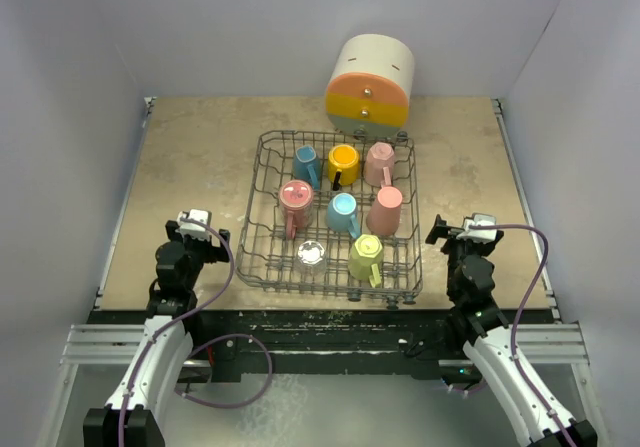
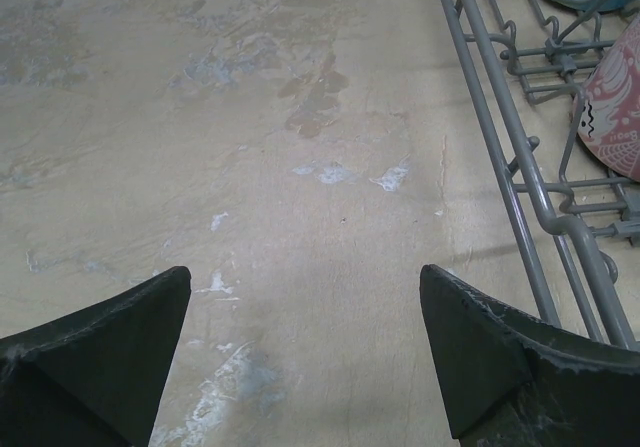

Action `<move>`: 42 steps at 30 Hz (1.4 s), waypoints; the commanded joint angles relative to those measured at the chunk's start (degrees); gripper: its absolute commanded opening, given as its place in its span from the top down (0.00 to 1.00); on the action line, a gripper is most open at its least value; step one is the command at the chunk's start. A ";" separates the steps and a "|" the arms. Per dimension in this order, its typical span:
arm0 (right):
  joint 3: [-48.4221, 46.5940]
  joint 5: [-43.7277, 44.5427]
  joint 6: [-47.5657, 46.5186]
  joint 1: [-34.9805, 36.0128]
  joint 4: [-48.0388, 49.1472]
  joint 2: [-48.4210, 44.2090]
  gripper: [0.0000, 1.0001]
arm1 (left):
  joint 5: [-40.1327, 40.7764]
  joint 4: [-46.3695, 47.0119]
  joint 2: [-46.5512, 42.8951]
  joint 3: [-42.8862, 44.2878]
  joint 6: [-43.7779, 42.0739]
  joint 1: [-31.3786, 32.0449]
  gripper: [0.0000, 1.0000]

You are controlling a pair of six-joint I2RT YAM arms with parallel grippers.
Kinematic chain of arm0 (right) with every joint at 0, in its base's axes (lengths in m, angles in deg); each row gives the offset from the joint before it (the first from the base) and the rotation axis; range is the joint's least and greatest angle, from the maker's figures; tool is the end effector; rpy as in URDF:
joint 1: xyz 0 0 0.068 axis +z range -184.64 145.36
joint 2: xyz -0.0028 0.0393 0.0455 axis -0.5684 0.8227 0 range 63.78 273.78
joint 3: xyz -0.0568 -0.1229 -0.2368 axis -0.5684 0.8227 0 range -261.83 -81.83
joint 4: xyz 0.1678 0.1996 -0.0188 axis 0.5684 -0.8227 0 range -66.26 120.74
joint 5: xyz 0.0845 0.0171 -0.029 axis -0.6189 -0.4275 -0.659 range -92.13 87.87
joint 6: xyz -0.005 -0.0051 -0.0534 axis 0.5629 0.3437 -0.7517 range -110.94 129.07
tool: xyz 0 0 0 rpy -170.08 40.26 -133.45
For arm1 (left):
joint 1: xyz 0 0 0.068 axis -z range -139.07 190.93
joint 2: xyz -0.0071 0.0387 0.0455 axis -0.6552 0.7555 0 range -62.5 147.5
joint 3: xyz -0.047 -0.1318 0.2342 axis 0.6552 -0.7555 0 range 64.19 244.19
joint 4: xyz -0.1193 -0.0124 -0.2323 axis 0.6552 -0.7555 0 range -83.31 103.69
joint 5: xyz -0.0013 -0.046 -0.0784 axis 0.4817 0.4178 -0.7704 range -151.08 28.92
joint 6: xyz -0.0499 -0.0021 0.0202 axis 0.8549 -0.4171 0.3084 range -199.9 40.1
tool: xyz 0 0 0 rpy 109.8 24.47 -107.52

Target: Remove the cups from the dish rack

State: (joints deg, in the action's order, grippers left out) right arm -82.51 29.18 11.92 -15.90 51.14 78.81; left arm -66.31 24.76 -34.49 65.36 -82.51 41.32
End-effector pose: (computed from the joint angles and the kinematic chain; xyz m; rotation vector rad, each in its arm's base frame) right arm 0.1207 0.0214 0.1904 0.2410 1.4616 -0.0948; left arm 0.1379 -0.0042 0.1508 0.1120 1.8419 -0.0570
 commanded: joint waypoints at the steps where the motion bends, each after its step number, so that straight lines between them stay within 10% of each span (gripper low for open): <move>1: -0.37 -0.37 -0.39 0.15 3.11 0.27 0.00 | -1.09 3.33 -0.20 2.34 -0.48 -0.38 0.01; 13: -0.92 6.74 2.66 0.15 2.91 1.13 0.00 | -1.48 3.70 -0.29 2.58 -0.71 -0.38 0.01; 25: -14.93 6.72 0.13 0.15 -9.02 -0.19 0.00 | -1.35 -13.39 16.52 27.92 -5.73 -0.47 0.01; 29: -24.57 11.71 11.97 0.15 -9.49 5.04 0.00 | -2.65 -17.24 15.26 34.52 -2.82 -0.91 0.01; 42: -46.67 -20.60 32.71 0.15 -30.27 21.31 0.00 | -10.78 -40.82 24.94 53.33 -10.22 -0.91 0.01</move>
State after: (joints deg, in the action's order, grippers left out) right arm -125.62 16.33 31.44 -15.79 27.41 100.19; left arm -75.84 -9.16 -10.43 115.85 -88.15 40.86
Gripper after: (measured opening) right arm 0.998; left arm 0.992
